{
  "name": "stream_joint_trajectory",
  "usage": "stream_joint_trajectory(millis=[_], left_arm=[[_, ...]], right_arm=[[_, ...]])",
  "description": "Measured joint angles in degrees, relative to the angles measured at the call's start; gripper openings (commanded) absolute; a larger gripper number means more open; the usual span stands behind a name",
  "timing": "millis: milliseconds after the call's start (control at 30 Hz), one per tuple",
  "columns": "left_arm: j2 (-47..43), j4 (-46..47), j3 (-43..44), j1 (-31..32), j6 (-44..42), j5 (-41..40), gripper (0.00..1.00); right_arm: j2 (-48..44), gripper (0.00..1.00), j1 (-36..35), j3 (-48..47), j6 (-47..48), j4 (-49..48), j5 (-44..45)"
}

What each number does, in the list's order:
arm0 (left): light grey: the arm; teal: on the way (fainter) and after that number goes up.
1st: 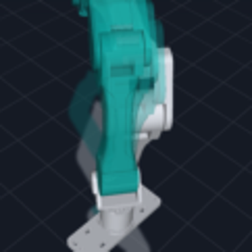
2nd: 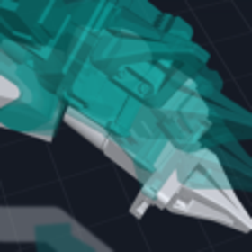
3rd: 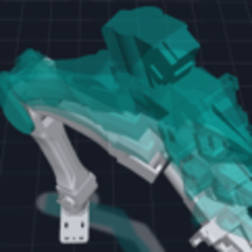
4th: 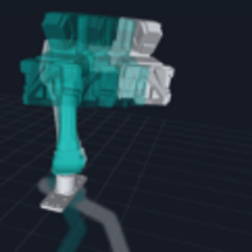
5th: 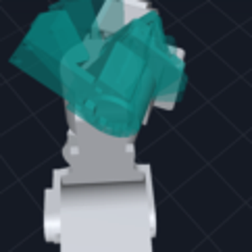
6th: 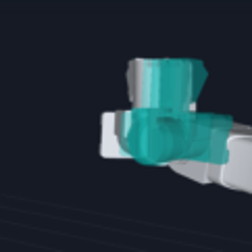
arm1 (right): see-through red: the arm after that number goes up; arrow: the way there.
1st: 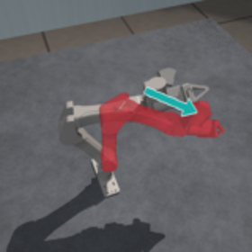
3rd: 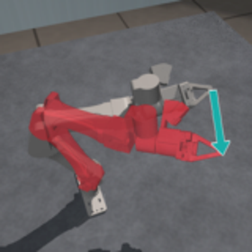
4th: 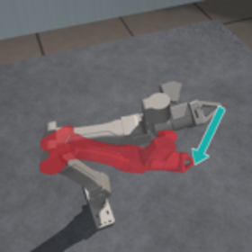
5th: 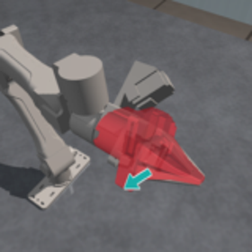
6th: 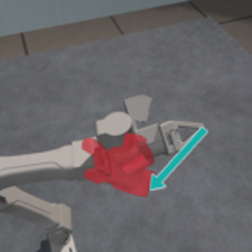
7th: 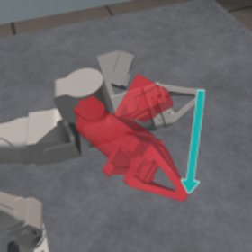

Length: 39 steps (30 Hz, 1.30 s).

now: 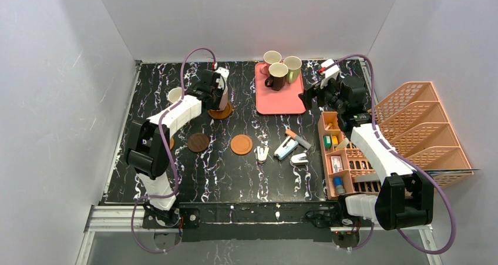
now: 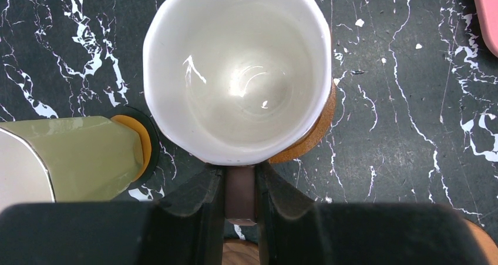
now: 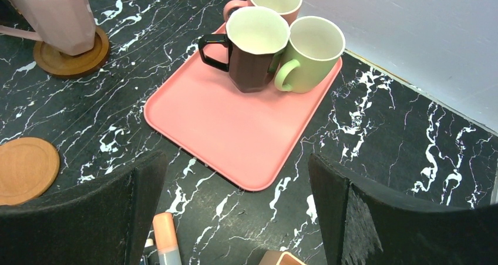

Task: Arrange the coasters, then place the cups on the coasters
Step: Place the cup on the coaster.

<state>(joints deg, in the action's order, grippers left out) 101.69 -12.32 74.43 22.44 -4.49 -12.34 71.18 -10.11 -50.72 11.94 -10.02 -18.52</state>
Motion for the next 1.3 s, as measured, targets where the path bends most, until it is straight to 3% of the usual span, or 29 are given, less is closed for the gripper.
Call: stream_joint_trajectory(millis=[1300], left_arm=[[-0.2, -2.0, 0.0, -2.1, 0.2, 5.5, 0.21]], right_arm=[[-0.5, 0.98, 0.3, 0.0, -0.1, 0.0, -0.8]])
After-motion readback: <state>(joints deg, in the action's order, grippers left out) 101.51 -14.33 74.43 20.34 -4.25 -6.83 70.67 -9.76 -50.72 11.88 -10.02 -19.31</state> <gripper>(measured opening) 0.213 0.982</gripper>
